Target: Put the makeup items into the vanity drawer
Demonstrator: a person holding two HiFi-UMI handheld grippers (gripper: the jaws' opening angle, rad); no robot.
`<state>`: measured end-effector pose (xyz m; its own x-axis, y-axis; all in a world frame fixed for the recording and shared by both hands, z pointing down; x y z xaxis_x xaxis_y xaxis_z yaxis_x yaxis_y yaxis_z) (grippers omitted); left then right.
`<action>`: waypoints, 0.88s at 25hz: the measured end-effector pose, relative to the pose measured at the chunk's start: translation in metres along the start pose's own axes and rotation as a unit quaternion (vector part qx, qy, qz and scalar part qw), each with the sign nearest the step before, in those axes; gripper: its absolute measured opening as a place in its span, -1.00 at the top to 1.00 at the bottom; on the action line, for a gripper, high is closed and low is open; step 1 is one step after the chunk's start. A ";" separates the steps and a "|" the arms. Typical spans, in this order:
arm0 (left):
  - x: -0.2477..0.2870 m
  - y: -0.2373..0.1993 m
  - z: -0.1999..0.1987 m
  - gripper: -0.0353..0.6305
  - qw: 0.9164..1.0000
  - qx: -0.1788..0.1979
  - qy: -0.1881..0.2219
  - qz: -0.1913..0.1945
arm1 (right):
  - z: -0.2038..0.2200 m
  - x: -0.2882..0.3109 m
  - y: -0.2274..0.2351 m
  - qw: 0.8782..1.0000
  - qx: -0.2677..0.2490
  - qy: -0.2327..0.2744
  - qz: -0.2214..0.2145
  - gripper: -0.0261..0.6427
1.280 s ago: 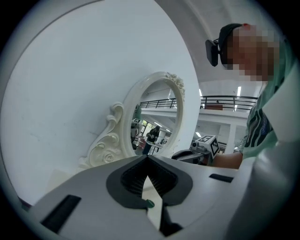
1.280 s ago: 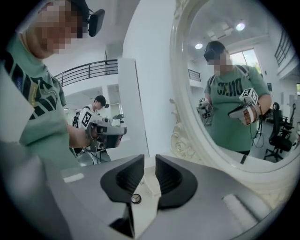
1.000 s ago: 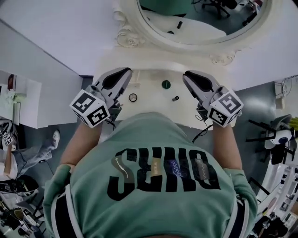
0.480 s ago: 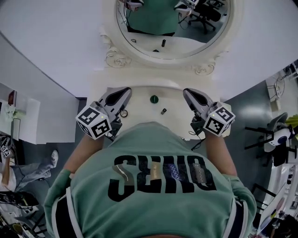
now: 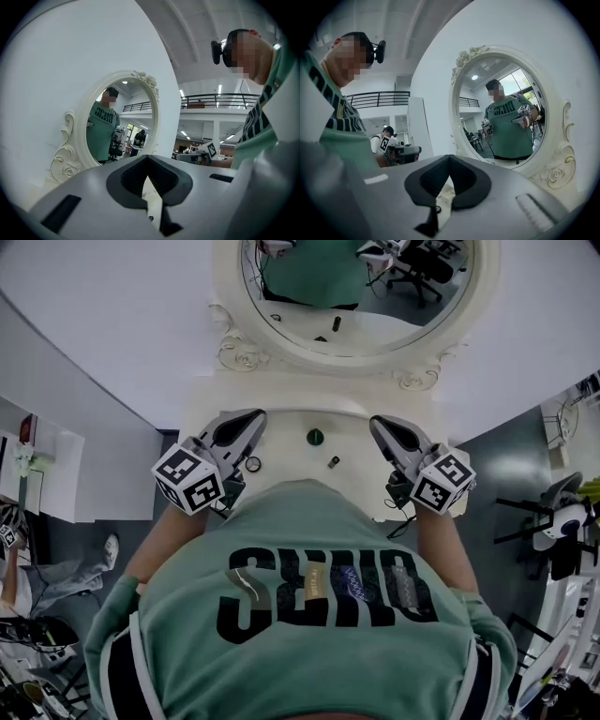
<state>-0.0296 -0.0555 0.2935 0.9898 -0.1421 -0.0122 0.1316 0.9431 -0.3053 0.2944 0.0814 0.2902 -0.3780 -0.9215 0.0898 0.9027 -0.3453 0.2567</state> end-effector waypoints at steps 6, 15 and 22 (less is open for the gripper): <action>-0.001 -0.004 -0.002 0.90 1.000 -0.003 -0.001 -0.001 | -0.005 0.004 -0.004 0.999 -0.037 0.003 -0.002 0.90; -0.003 -0.008 -0.002 0.90 1.000 -0.003 0.002 -0.001 | -0.010 0.011 -0.016 0.997 -0.078 0.000 -0.015 0.90; -0.005 -0.011 0.000 0.90 1.000 -0.005 0.004 -0.002 | -0.008 0.011 -0.016 0.997 -0.077 -0.001 -0.014 0.90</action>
<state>-0.0356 -0.0650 0.2967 0.9887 -0.1484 -0.0196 0.1347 0.9394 -0.3153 0.2772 0.0751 0.2791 -0.4036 -0.9109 0.0857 0.9126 -0.3941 0.1087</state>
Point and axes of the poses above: the fingertips, and each gripper's own axes: x forward along the fingers, y to its right, z out of its underside, the point moved 10 cm from there along -x, backward along the fingers, and after that the axes turned 7 degrees about z, right-handed, at the moved point
